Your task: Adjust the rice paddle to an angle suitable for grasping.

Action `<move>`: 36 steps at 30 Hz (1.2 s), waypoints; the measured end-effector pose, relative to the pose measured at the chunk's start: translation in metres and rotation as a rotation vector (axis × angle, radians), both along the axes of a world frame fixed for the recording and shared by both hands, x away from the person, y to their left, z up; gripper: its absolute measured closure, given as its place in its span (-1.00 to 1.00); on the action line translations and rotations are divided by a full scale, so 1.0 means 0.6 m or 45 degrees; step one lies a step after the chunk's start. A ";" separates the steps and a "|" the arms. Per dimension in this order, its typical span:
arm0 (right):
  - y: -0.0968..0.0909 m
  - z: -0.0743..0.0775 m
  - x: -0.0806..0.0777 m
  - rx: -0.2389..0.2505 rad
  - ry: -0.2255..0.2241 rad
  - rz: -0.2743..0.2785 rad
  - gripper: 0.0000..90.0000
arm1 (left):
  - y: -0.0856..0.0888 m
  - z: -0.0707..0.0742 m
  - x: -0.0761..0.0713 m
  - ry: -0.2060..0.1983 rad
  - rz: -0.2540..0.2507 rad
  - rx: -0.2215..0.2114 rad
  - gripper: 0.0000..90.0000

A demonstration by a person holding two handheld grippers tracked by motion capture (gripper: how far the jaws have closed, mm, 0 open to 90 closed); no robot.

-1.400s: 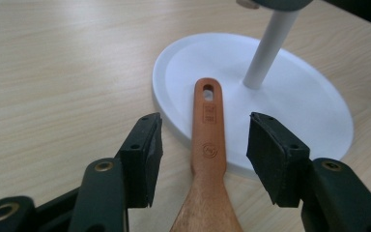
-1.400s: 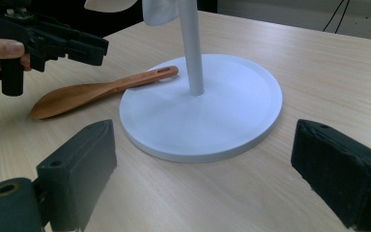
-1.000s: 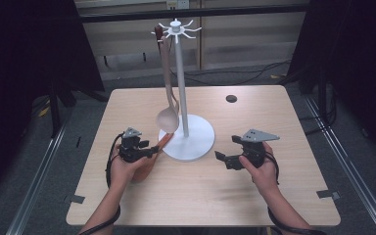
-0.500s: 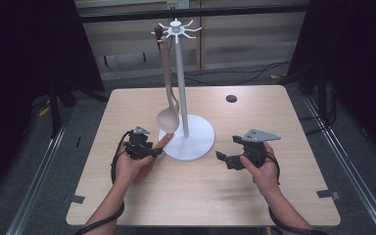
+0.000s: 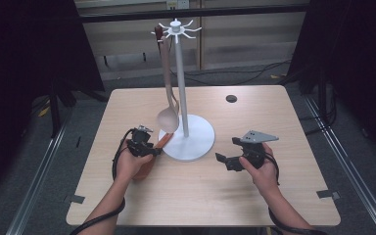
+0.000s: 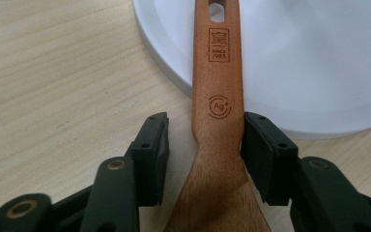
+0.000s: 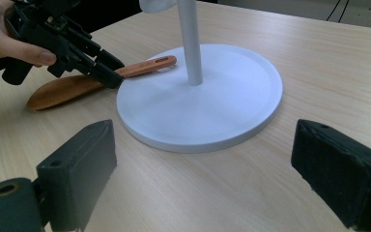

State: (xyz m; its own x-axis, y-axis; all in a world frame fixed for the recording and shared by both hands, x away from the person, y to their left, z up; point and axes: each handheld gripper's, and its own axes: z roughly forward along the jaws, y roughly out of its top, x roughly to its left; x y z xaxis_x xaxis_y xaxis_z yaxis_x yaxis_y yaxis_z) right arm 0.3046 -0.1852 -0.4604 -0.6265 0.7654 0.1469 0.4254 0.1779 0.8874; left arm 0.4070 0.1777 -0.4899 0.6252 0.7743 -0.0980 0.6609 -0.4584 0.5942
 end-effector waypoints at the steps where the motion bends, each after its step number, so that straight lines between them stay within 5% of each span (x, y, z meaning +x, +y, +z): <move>1: 0.000 0.000 0.000 0.000 0.003 -0.002 -0.80 | -0.001 0.001 0.001 -0.002 -0.001 0.014 0.20; 6: 0.000 -0.001 0.000 -0.001 0.003 -0.004 -0.80 | -0.008 0.009 0.003 0.028 -0.070 0.124 0.34; 14: 0.003 -0.004 0.000 -0.009 0.004 0.008 -0.80 | -0.012 0.013 -0.002 0.061 -0.086 0.141 0.47; 24: 0.004 -0.003 0.000 -0.006 0.006 0.002 -0.80 | 0.001 0.034 -0.018 0.005 -0.067 0.025 0.47; 36: 0.006 -0.002 0.001 -0.002 0.002 0.000 -0.80 | -0.008 0.041 -0.045 -0.004 -0.150 -0.083 0.48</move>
State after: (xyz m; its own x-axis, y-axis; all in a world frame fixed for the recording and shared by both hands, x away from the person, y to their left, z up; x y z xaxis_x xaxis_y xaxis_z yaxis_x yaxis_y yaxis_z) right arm 0.3051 -0.1817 -0.4617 -0.6264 0.7655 0.1469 0.4270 0.1793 0.8863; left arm 0.3801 0.1732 -0.4651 0.7119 0.6873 -0.1439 0.6029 -0.4932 0.6271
